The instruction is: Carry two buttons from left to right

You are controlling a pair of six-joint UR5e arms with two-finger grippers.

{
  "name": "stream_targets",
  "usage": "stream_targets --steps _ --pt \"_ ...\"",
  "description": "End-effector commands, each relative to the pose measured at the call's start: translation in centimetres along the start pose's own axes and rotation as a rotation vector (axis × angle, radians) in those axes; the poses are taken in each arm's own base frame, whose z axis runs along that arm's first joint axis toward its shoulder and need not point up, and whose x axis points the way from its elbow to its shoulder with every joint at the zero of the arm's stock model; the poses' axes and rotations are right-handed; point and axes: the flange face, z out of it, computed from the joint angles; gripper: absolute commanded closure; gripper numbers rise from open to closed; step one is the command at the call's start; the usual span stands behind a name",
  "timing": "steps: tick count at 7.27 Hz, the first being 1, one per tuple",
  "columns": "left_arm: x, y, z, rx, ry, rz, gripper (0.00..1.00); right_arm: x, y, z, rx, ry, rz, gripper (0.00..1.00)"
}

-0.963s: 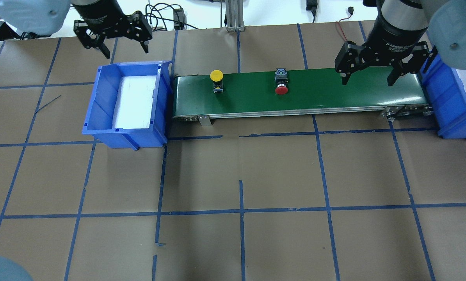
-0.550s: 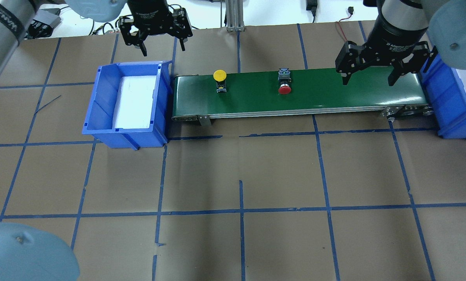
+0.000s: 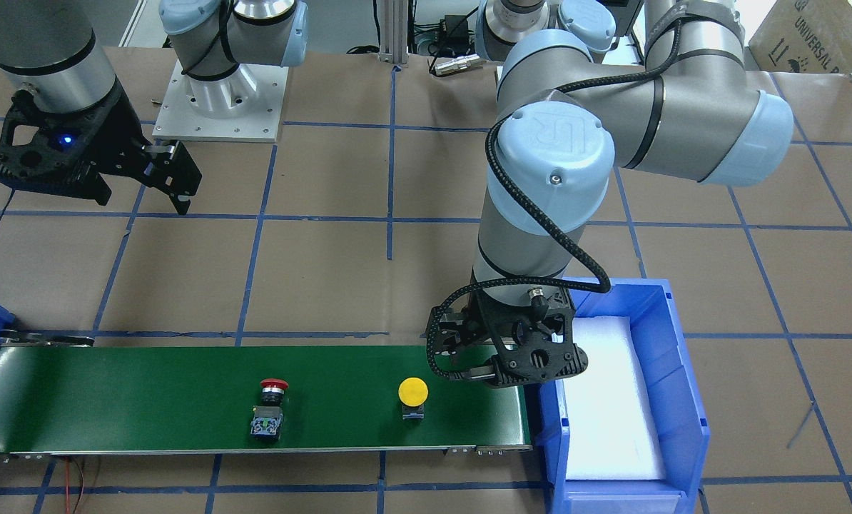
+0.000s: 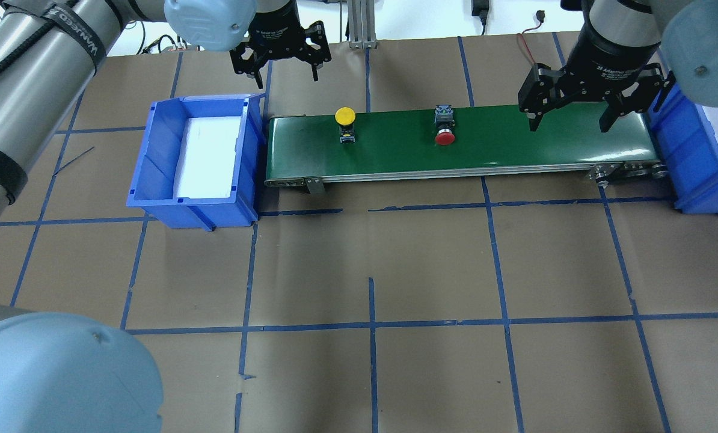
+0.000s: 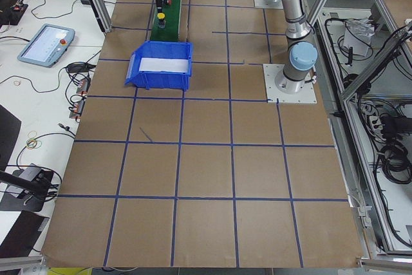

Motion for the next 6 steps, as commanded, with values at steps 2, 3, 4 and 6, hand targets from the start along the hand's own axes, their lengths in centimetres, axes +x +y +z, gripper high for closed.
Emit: stream_targets --steps 2,3,4,6 --pt "2.0 -1.4 1.5 0.024 0.011 -0.001 0.0 0.0 0.0 -0.1 0.002 -0.002 -0.001 0.0" --pt "2.0 -1.4 1.9 0.018 0.009 -0.002 0.0 0.0 0.0 0.0 0.0 -0.001 0.0 0.0" --pt "2.2 -1.3 1.9 0.018 0.009 -0.011 0.0 0.0 0.0 -0.1 0.002 -0.002 -0.001 0.0" --pt "2.7 -1.3 2.0 0.02 0.01 -0.005 0.0 0.0 0.0 -0.1 0.002 -0.002 -0.001 0.0"
